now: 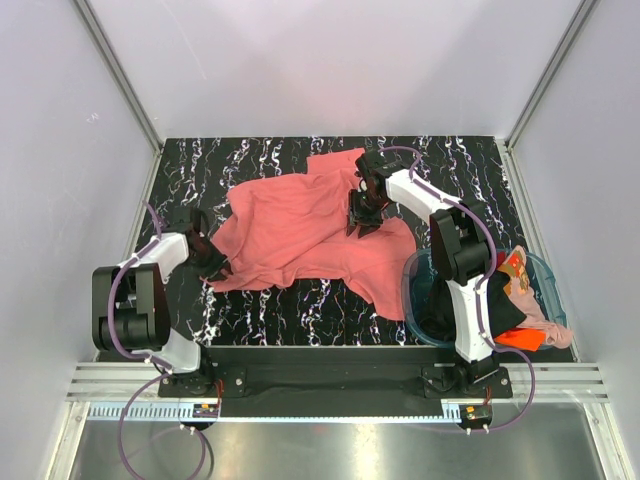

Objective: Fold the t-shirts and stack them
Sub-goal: Flatten the tshirt out

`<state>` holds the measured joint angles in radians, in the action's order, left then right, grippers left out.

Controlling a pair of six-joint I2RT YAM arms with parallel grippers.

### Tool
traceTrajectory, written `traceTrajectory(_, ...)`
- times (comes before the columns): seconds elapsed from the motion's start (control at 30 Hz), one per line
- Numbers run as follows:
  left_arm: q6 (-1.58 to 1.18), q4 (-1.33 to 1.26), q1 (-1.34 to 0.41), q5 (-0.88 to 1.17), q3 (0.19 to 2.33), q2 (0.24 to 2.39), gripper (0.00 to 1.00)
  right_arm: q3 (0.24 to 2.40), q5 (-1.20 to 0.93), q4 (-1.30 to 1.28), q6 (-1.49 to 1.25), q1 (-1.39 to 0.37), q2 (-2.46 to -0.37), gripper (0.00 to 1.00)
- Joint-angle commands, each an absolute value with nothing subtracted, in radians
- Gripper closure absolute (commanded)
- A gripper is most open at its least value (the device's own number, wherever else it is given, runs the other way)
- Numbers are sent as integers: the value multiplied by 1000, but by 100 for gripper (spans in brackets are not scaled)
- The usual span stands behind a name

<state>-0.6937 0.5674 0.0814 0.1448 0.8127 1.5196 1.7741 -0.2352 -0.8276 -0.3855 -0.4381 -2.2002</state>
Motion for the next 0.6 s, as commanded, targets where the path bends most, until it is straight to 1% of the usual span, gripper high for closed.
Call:
traceTrajectory(0.0, -703, 577, 83, 112, 850, 1477, 71, 1801, -255, -819, -371, -436, -2146, 56)
traceTrajectory(0.07, -704, 584, 83, 103, 848, 1459, 73, 1802, -256, -819, -374, -436, -2148, 57)
traceTrajectory(0.13, -703, 592, 83, 97, 850, 1457, 73, 1802, -258, -818, -376, -434, -2149, 56)
traceTrajectory(0.17, -704, 591, 83, 100, 850, 1456, 69, 1804, -258, -819, -376, -436, -2151, 57)
traceTrajectory(0.2, -706, 589, 83, 101, 847, 1456, 68, 1804, -258, -818, -376, -436, -2151, 57)
traceTrajectory(0.37, -713, 581, 83, 117, 830, 1442, 67, 1796, -259, -818, -379, -436, -2148, 56)
traceTrajectory(0.47, -715, 571, 83, 121, 818, 1433, 68, 1792, -262, -818, -379, -436, -2148, 57)
traceTrajectory(0.57, -715, 563, 83, 127, 819, 1443, 72, 1798, -262, -819, -377, -436, -2152, 57)
